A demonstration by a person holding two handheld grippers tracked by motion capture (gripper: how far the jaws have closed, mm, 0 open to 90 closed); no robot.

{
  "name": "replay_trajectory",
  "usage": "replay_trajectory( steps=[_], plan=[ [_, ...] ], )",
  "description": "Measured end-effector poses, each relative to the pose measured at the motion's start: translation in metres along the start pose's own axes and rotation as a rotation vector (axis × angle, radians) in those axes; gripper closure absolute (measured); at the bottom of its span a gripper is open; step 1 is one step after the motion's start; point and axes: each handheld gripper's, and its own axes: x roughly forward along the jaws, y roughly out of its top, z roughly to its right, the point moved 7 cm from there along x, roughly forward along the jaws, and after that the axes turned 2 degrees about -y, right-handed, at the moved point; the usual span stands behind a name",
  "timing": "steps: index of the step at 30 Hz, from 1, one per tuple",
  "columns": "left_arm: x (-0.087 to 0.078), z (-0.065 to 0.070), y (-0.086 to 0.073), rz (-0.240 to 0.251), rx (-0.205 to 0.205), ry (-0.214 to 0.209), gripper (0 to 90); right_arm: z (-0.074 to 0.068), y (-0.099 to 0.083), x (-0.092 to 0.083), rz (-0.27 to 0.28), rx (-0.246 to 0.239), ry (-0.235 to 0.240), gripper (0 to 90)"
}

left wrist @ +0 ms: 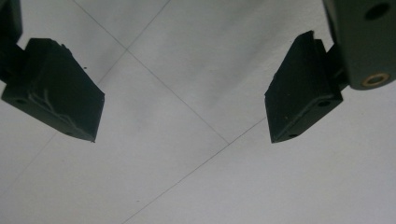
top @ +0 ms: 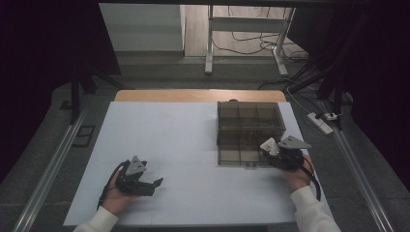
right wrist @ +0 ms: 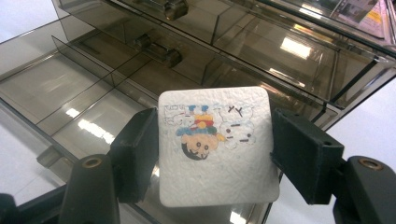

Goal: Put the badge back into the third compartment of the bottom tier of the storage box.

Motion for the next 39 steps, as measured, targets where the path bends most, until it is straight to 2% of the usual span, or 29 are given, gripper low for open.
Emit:
replay_trajectory(
  steps=[13,17,22,33,39],
  plan=[
    [0.001,0.0,0.0,-0.003,0.003,-0.002,12.3,0.001,-0.002,0.002,-0.009,0.002,0.001,32.4],
    [0.0,0.0,0.0,-0.002,0.0,-0.001,12.2,0.001,-0.004,0.003,-0.015,0.009,-0.002,26.7],
    [0.0,0.0,0.0,-0.002,0.002,-0.001,12.2,0.003,-0.004,0.001,-0.004,0.017,-0.01,26.9],
    [-0.001,0.0,0.0,0.006,-0.006,-0.013,12.2,-0.003,-0.004,-0.001,0.011,0.005,0.029,27.8],
    [-0.002,0.0,0.0,0.007,-0.008,-0.01,12.2,-0.008,-0.002,-0.004,0.04,-0.001,0.062,28.5]
  ],
)
